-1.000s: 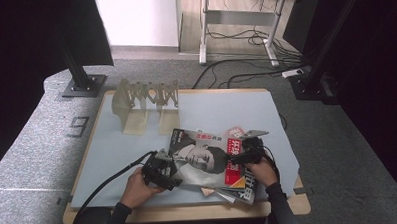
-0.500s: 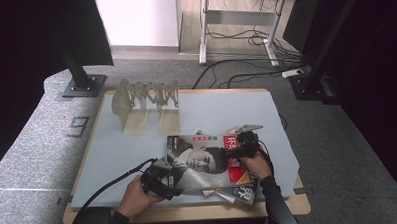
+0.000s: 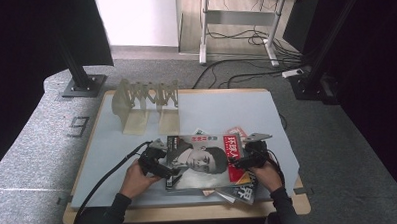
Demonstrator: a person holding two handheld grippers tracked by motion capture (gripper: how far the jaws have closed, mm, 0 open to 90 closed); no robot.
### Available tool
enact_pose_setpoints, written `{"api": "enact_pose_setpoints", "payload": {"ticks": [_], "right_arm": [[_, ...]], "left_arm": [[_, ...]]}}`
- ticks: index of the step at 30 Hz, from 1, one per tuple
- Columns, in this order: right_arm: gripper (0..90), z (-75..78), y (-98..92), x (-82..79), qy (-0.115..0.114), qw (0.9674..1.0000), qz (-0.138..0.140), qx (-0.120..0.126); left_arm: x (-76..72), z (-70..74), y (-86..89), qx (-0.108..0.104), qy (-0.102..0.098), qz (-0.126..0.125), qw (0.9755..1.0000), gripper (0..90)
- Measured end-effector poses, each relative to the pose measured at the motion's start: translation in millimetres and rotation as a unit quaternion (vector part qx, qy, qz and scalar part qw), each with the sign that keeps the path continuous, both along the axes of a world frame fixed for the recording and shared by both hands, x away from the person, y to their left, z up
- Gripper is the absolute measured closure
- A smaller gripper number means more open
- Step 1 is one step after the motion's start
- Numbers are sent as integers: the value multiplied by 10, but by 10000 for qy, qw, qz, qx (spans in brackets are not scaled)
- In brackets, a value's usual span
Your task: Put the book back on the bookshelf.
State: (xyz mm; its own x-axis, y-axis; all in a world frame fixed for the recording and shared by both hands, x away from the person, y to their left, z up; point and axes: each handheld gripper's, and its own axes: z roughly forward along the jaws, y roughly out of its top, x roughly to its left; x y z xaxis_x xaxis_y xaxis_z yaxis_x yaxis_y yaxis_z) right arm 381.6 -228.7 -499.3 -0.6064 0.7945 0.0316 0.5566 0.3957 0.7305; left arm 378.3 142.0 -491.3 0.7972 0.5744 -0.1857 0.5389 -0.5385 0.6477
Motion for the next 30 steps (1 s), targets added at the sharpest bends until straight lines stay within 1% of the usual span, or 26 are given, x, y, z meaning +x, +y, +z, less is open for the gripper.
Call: {"api": "enact_pose_setpoints", "payload": {"ticks": [1,3,4,5,7,10,12,15,18,23,26,28,30], "right_arm": [[0,-12,-6,-36,-8,10000,16,-3],[0,-42,-17,-106,18,10000,46,-8],[0,-53,-27,-137,12,10000,65,57],[0,-58,-32,-170,-6,9999,77,71],[0,-59,-32,-234,-28,9999,93,60],[0,-58,-28,-315,-29,9999,147,54],[0,-59,-29,-361,-27,9998,179,56],[0,-63,-38,-429,-37,9998,174,85],[0,-73,-63,-494,-73,9998,176,114],[0,-81,-86,-591,-103,9997,190,142],[0,-81,-92,-643,-94,9996,229,137],[0,-83,-97,-673,-93,9995,250,141],[0,-85,-100,-701,-103,9995,255,145]], "left_arm": [[27,-4,-10,-25,-5,22,10000,64],[71,-19,-41,9,-82,14,10000,65],[89,-24,-62,107,-142,-7,9998,65],[103,-30,-87,183,-246,3,9995,63],[131,-34,-125,234,-396,5,9989,55],[200,-12,-171,270,-466,-19,9985,53],[259,-2,-188,209,-431,-9,9989,55],[344,5,-226,331,-438,-10,9985,51],[417,16,-257,342,-400,-11,9986,55],[515,10,-322,353,-399,-54,9986,57],[566,11,-364,445,-471,-72,9979,58],[603,5,-379,448,-533,-92,9975,59],[649,-1,-386,488,-532,-104,9973,56]]}}
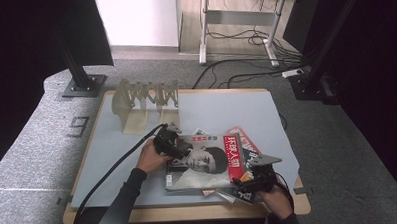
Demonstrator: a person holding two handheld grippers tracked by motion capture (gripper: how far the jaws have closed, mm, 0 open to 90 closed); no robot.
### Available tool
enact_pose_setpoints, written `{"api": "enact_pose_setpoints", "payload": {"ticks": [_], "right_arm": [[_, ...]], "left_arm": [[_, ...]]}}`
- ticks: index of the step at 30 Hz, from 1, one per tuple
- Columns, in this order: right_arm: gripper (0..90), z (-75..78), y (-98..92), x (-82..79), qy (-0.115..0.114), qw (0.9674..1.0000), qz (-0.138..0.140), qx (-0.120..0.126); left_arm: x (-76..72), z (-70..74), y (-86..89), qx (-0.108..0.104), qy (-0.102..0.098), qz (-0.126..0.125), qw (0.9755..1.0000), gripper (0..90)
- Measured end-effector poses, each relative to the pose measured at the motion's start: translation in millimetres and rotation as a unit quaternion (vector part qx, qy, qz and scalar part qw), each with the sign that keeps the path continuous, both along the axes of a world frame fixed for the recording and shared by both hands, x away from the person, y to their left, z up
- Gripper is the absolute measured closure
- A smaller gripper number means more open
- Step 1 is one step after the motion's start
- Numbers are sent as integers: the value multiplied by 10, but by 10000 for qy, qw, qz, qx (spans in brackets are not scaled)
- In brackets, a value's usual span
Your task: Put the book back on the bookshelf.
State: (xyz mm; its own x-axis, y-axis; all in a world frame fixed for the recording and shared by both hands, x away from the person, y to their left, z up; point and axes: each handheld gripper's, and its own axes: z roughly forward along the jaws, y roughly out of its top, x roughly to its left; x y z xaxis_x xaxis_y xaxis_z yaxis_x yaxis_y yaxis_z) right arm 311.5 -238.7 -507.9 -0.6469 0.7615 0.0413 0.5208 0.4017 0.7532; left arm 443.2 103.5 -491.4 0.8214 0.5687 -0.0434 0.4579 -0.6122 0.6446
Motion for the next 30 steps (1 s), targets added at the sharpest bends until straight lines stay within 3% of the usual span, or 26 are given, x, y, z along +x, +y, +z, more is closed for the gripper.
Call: {"api": "enact_pose_setpoints", "payload": {"ticks": [6,12,18,24,30], "right_arm": [[0,-2,-1,-80,6,10000,42,6],[0,-5,20,-140,-28,9998,107,-155],[0,-8,-2,-108,-47,9997,104,-207],[0,-16,-86,-31,-73,9998,-62,-146],[0,-18,-168,78,-66,9995,-295,4]], "left_arm": [[127,2,-6,-3,28,83,10000,49],[223,-32,-5,-153,314,61,9994,39],[193,-15,8,-69,421,43,9991,54],[106,-7,52,3,433,45,9991,50],[-18,-24,160,-63,517,5,9986,55]]}}
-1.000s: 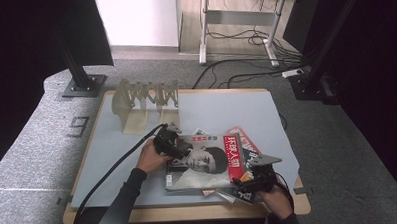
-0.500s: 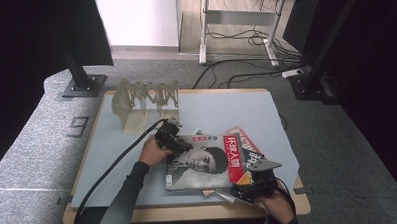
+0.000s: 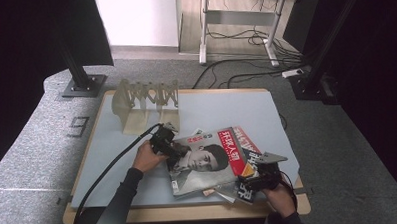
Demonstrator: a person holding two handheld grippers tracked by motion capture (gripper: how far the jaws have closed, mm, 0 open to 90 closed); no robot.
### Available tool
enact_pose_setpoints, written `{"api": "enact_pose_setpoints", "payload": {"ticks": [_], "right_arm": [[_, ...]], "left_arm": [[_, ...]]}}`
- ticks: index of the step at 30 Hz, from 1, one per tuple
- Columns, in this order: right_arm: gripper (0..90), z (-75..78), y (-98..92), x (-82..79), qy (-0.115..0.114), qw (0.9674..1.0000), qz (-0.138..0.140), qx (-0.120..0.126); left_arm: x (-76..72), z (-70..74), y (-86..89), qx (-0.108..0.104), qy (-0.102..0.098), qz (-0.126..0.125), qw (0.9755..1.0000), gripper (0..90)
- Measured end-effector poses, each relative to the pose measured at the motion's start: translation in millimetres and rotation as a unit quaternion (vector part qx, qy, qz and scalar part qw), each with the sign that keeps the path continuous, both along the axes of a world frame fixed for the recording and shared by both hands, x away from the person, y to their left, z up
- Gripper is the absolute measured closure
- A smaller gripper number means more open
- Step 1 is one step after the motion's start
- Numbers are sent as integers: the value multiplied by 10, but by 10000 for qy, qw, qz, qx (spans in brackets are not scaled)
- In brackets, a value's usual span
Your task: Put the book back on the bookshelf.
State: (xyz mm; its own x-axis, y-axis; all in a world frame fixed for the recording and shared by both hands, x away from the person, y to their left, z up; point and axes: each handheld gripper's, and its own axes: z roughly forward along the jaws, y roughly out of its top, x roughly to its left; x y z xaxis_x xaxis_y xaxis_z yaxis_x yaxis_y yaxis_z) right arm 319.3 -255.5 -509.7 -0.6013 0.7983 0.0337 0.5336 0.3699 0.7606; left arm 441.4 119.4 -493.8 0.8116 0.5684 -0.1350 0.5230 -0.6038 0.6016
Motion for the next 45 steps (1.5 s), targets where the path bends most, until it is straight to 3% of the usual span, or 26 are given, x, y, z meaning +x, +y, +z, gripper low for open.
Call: {"api": "enact_pose_setpoints", "payload": {"ticks": [16,22,30,36,45], "right_arm": [[0,19,-76,388,59,9983,-578,-87],[24,3,-112,498,202,9974,-675,134],[53,105,-63,305,21,9982,-598,-29],[49,165,12,94,-50,9993,-359,-36],[48,113,209,13,217,9994,41,253]], "left_arm": [[-372,-50,202,-46,104,-30,9999,70],[-501,-70,237,-106,76,-84,9999,69],[-613,-78,253,-153,45,-155,9998,73],[-697,-68,239,-108,-14,-214,9997,74],[-829,-73,262,-331,60,-263,9991,118]]}}
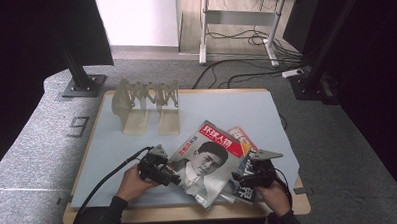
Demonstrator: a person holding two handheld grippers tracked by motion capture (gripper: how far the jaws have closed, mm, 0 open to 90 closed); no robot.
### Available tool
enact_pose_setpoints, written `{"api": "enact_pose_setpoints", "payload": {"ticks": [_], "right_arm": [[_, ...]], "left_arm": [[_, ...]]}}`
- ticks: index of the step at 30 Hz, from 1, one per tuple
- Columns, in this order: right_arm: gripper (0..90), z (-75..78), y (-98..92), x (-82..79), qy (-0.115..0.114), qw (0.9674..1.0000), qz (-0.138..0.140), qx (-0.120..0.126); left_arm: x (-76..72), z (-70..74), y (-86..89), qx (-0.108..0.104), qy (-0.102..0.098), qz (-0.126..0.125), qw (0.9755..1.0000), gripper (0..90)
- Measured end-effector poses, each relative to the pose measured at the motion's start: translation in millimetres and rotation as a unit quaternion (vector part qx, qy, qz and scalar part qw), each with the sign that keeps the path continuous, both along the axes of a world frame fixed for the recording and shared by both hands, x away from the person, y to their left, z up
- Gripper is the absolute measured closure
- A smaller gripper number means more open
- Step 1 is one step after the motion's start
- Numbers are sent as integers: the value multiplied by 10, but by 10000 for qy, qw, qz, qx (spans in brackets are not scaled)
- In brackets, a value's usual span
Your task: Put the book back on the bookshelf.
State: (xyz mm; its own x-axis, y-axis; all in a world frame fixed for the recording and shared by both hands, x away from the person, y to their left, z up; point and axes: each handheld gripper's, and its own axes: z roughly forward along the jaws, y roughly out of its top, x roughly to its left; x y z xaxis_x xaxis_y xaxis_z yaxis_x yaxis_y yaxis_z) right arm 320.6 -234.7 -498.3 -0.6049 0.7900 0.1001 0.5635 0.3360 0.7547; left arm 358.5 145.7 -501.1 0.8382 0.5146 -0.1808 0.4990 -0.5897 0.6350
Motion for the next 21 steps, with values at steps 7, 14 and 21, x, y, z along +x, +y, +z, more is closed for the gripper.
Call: {"api": "enact_pose_setpoints", "payload": {"ticks": [7,14,21], "right_arm": [[31,-49,158,86,96,9999,135,47],[15,-49,219,193,97,9998,137,-83],[7,-45,187,219,125,9999,105,-26]], "left_arm": [[-92,-5,-7,-59,-60,-86,9999,143],[-162,-8,-31,-48,-114,-165,9998,147],[-218,-16,-68,-125,-157,-229,9995,154]]}}
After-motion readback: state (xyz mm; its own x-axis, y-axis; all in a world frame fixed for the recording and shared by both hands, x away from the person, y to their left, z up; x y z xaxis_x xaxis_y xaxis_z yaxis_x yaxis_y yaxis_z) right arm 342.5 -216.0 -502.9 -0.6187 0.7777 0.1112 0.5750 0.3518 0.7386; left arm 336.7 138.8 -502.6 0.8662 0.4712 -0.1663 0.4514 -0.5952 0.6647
